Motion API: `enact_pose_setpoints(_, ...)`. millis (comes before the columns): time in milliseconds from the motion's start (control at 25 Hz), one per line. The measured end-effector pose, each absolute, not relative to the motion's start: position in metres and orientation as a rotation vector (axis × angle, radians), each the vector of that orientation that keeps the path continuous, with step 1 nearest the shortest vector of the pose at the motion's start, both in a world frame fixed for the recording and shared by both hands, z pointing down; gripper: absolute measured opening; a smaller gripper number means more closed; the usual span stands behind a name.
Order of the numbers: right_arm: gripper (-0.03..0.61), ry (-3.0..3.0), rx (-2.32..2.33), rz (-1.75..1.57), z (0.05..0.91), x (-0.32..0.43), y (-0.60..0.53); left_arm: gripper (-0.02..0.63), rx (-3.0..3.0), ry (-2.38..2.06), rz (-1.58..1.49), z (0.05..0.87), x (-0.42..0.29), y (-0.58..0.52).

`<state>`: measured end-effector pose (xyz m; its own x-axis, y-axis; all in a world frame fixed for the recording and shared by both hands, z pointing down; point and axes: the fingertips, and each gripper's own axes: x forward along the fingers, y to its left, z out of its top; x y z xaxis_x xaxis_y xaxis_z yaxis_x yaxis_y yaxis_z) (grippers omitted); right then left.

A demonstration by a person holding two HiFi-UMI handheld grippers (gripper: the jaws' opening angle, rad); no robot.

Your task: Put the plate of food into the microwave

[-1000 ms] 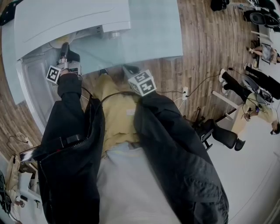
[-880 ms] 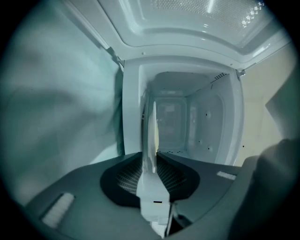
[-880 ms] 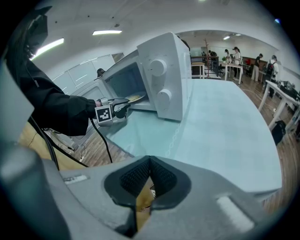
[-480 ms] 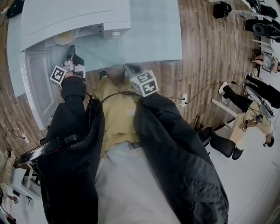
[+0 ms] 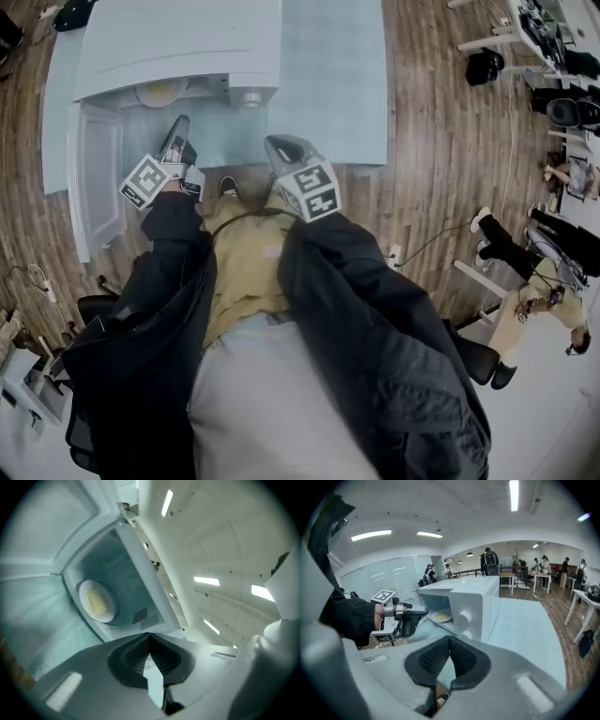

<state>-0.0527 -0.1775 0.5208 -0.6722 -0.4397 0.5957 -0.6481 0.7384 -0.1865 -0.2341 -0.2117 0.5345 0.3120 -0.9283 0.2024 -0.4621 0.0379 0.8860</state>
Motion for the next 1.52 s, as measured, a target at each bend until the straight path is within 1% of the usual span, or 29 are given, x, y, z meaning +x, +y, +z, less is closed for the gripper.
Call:
enact_pose_setpoints(320,0.002,-2.584,0.870,0.345,0.444,-0.059,-0.215,-0.005,2.045,-1.429,-0.225,0.440,-0.169,-0.233)
enact_pose_setpoints(480,0.002,-2.674,0.900,0.217,0.401,-0.066,-0.231,-0.005,2.220,-1.483,-0.130,0.400,-0.146,-0.244)
enact_pose_setpoints(680,0.000,-2.728,0.977,0.099,0.369,-0.066,-0.245,-0.005,2.364,-1.610,-0.036,0.364,-0.139,-0.249)
enact_pose_setpoints(1160,-0.003,-2.804,1.001,0.034,0.349,-0.072,-0.251,-0.005,2.414,-1.761,0.109,0.349,-0.144,-0.245)
enact_pose_setpoints(1520,-0.003,-2.820,0.969,0.029,0.350,-0.074,-0.245,-0.005,2.376,-1.799,0.122,0.353,-0.146,-0.236)
